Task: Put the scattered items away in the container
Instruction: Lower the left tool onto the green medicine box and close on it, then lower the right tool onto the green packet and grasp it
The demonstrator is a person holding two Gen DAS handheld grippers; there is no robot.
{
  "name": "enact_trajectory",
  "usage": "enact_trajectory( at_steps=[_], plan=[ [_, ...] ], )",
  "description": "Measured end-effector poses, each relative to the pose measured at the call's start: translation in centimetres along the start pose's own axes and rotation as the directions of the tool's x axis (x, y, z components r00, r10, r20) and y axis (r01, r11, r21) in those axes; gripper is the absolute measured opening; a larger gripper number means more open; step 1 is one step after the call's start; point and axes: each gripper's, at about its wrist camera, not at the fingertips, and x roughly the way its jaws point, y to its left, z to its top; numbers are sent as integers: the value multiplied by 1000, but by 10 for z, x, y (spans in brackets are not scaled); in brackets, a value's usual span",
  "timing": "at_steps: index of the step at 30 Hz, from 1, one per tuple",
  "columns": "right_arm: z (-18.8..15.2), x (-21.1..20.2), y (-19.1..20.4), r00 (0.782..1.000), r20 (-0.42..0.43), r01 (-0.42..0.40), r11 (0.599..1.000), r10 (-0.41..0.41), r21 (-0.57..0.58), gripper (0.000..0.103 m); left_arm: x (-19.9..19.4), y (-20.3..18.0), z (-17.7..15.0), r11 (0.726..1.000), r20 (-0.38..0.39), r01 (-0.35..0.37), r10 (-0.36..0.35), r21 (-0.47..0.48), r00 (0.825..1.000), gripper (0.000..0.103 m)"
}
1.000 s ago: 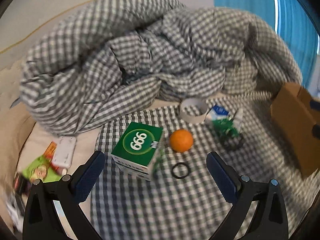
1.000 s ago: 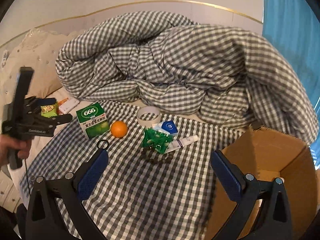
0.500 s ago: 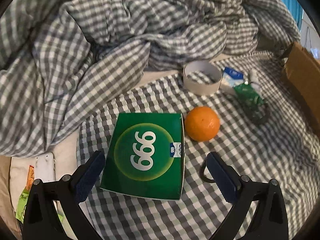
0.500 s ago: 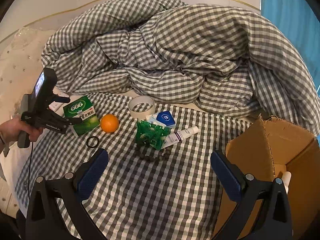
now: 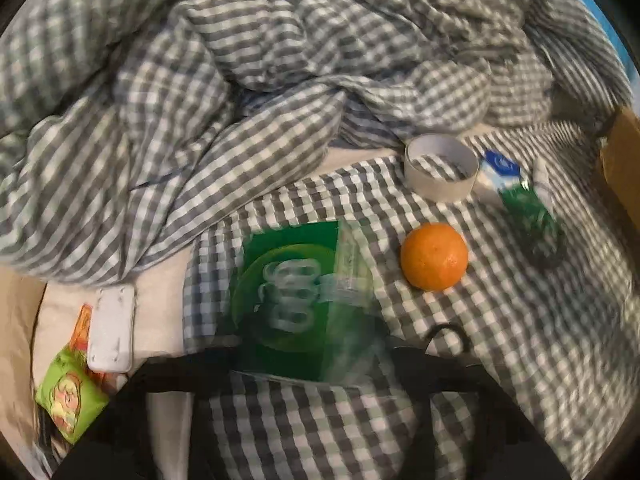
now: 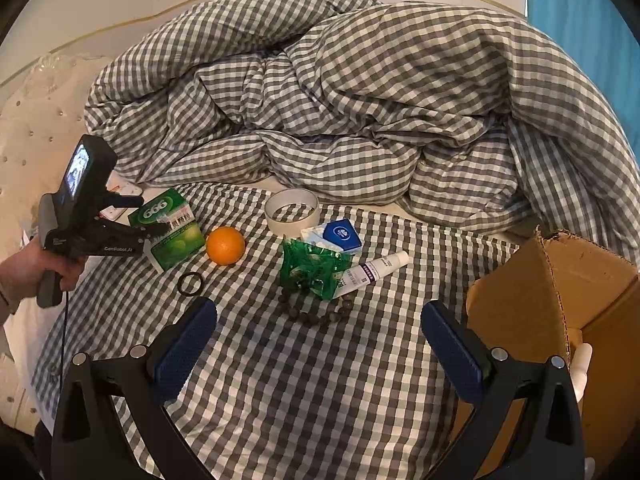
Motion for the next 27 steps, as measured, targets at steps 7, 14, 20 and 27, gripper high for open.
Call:
enact_trajectory(
  at_steps=[7, 14, 20, 27],
  plan=[
    [4, 5, -5, 1000, -5, 7, 1000, -7, 13, 103, -14, -10, -6, 993, -28, -49, 46, -109, 999, 18],
    [0, 5, -8, 1000, -3, 10, 1000, -10, 9, 103, -18, -1, -10, 994, 54, -41, 47, -105, 997, 101],
    [10, 38, -9, 1000, -14, 8, 1000, -8, -1, 103, 9, -3, -5, 998, 27, -49, 50, -44, 998, 101],
    [19, 112, -7, 992, -122, -19, 1000, 17, -19, 102, 30, 9, -14, 996, 8, -1, 2, -95, 1000, 101]
  ],
)
